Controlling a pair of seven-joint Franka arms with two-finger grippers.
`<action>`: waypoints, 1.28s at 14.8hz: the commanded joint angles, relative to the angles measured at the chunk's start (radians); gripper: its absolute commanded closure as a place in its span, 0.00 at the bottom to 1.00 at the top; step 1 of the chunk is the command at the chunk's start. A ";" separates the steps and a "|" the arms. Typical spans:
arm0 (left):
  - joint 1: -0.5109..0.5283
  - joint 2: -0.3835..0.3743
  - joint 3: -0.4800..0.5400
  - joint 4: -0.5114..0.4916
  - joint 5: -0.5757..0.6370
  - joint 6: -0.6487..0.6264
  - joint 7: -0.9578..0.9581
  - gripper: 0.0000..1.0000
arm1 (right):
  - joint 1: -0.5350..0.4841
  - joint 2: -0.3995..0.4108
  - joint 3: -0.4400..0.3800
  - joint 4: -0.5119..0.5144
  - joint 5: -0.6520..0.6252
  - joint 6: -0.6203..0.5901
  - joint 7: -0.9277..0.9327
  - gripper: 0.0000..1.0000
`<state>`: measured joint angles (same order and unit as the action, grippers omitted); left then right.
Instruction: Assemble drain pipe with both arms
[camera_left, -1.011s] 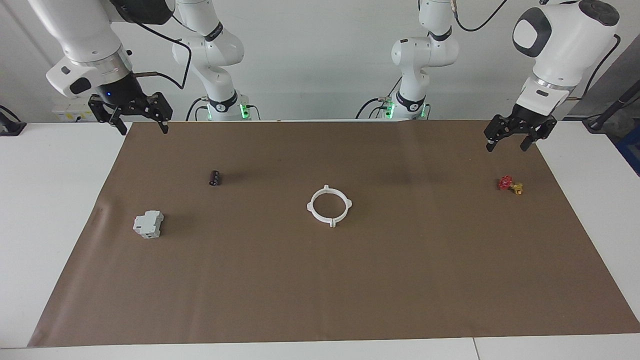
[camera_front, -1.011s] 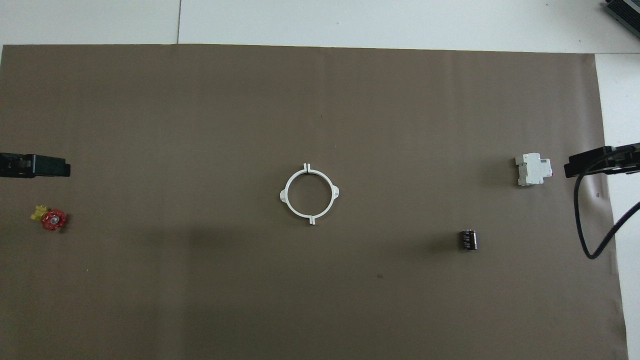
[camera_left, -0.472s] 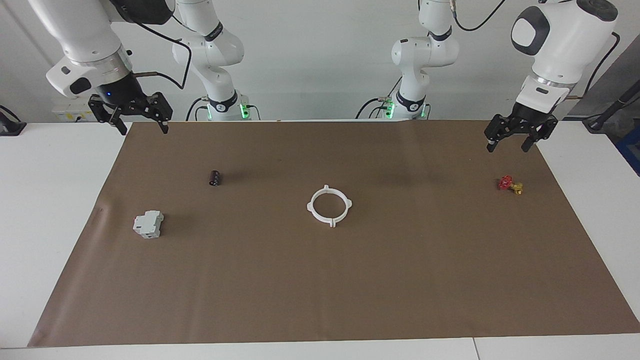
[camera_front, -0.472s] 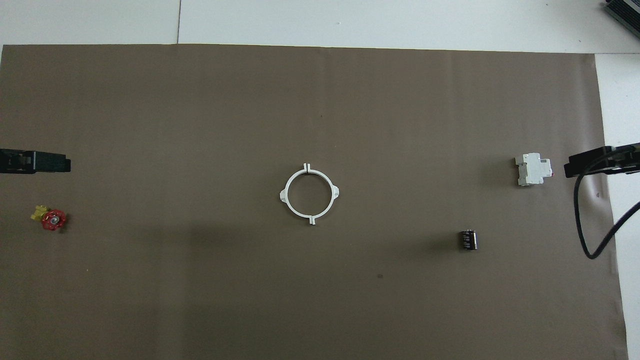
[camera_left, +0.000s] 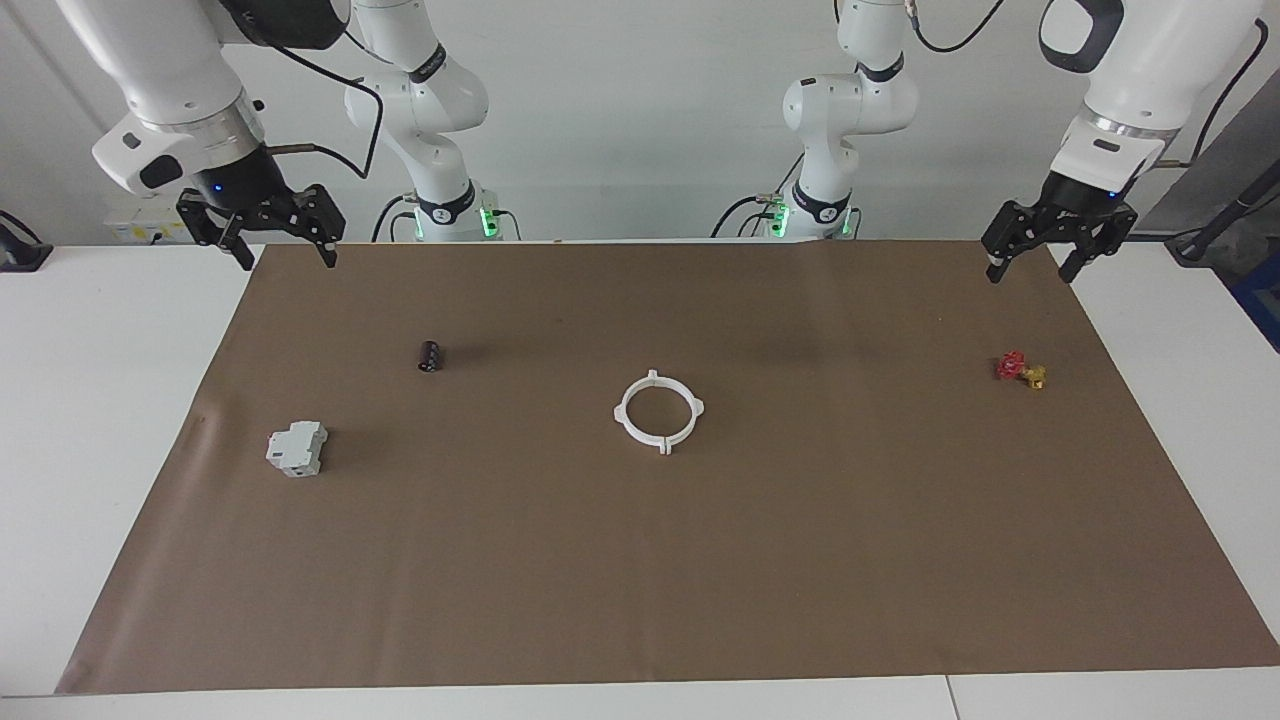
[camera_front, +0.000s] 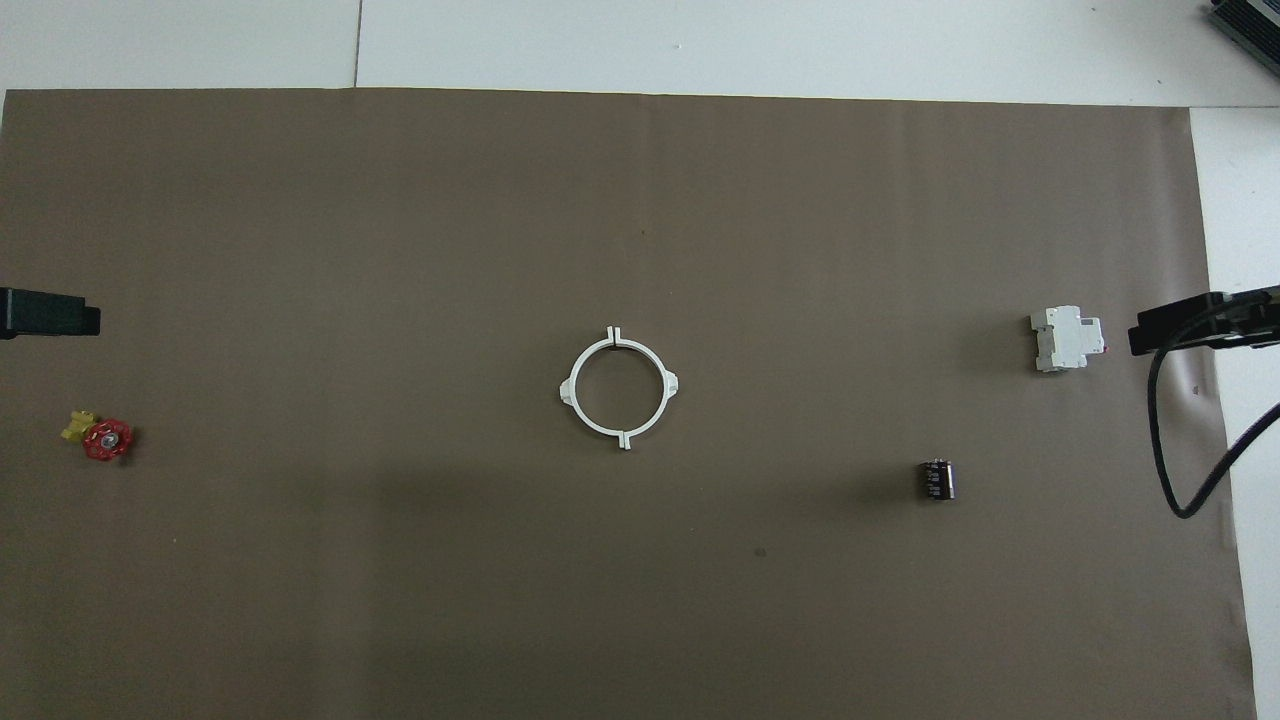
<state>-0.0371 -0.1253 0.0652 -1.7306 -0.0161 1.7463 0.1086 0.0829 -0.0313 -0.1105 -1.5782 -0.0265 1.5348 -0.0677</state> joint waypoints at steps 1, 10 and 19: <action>-0.035 0.053 0.016 0.049 -0.007 -0.048 -0.006 0.00 | -0.014 -0.010 0.008 -0.005 0.014 -0.008 0.012 0.00; -0.063 0.177 0.016 0.227 -0.007 -0.153 -0.010 0.00 | -0.014 -0.010 0.008 -0.005 0.014 -0.008 0.014 0.00; -0.067 0.122 0.008 0.180 -0.007 -0.133 -0.014 0.00 | -0.026 -0.009 0.008 -0.005 0.002 0.002 0.014 0.00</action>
<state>-0.0904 0.0133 0.0645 -1.5495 -0.0162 1.6303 0.1067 0.0596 -0.0313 -0.1133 -1.5782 -0.0264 1.5348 -0.0653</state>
